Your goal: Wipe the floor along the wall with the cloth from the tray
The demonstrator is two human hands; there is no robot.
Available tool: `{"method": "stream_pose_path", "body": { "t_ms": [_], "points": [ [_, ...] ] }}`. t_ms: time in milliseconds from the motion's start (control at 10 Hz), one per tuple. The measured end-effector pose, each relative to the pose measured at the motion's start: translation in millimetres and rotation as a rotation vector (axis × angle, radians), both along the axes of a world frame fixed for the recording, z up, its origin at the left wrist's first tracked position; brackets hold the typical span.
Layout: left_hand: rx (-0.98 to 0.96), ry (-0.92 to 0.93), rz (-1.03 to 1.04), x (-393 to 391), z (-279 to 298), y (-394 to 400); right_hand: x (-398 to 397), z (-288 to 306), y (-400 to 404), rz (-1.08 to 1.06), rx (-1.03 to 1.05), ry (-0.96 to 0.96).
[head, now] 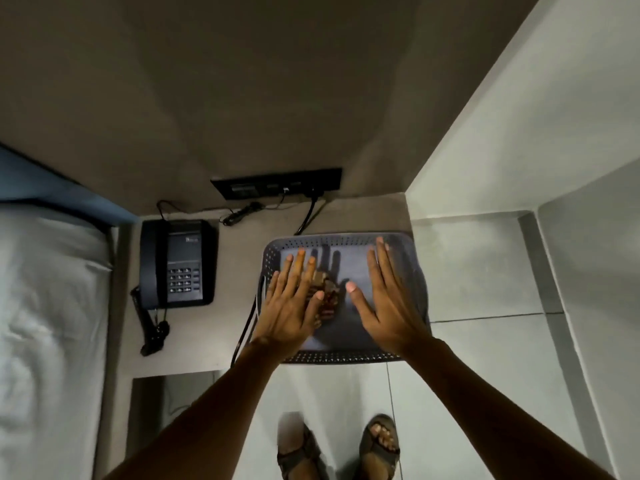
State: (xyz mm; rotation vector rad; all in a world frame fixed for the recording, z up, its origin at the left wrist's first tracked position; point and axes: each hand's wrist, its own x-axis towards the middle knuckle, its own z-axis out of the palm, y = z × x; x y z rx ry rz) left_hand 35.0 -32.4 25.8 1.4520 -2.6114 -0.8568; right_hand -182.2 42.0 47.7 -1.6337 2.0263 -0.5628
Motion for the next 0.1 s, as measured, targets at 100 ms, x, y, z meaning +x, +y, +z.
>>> {"method": "stream_pose_path", "body": {
  "t_ms": [100],
  "points": [
    [-0.015, 0.038, 0.054, -5.7, 86.2, -12.8, -15.4, 111.6, -11.4, -0.025, -0.155, 0.012]
  ]
}}
